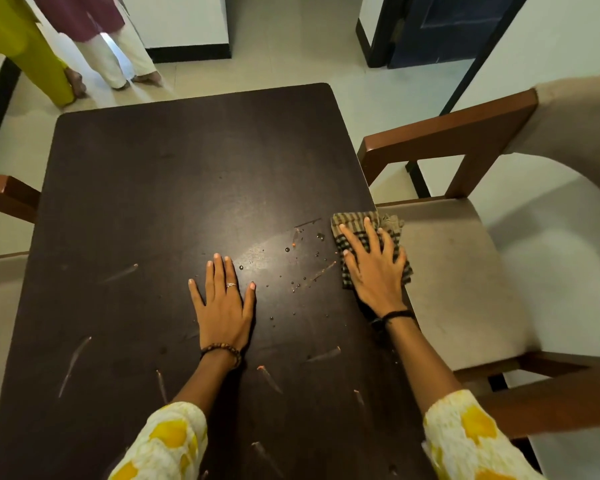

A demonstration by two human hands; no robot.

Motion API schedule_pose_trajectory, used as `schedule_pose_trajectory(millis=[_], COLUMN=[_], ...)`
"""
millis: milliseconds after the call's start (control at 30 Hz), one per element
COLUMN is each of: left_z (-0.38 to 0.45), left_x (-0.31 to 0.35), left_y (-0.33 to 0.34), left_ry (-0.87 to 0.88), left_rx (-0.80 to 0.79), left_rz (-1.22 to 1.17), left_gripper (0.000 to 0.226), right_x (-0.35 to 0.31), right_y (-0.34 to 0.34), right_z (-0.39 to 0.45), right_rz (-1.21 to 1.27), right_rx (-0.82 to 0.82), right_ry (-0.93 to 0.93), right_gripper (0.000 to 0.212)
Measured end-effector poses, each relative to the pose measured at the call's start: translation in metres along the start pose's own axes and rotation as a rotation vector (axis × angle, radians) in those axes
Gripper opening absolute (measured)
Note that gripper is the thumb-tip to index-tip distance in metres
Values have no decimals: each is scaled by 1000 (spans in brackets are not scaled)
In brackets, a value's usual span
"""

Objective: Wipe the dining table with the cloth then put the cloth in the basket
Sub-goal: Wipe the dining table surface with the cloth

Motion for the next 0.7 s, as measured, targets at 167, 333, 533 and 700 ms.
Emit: schedule_pose_trajectory(millis=[167, 333, 533, 700], left_z=[-1, -3, -15, -40], left_x=[0, 0, -31, -114], left_y=[2, -11, -39, -59], left_ry=[6, -31, -112, -10], left_rx=[-6, 102, 160, 94], left_rz=[31, -66, -376, -148], left_gripper=[70, 63, 61, 58], right_x=[-32, -130, -165, -89], right_y=[7, 24, 33, 15], right_z=[16, 20, 4, 9], right_rz=[-13, -11, -44, -14], right_rx=[13, -17, -122, -81], right_ry=[110, -72, -374, -168], right_gripper=[51, 52, 49, 48])
Point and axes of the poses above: each hand's wrist, its own z-axis towards the middle knuckle, its own y-axis out of the palm, x = y × z, the point moved 7 cm from there along z, towards the middle knuckle, and after that the axes turned 2 degrees about x, right-handed, at the moved point
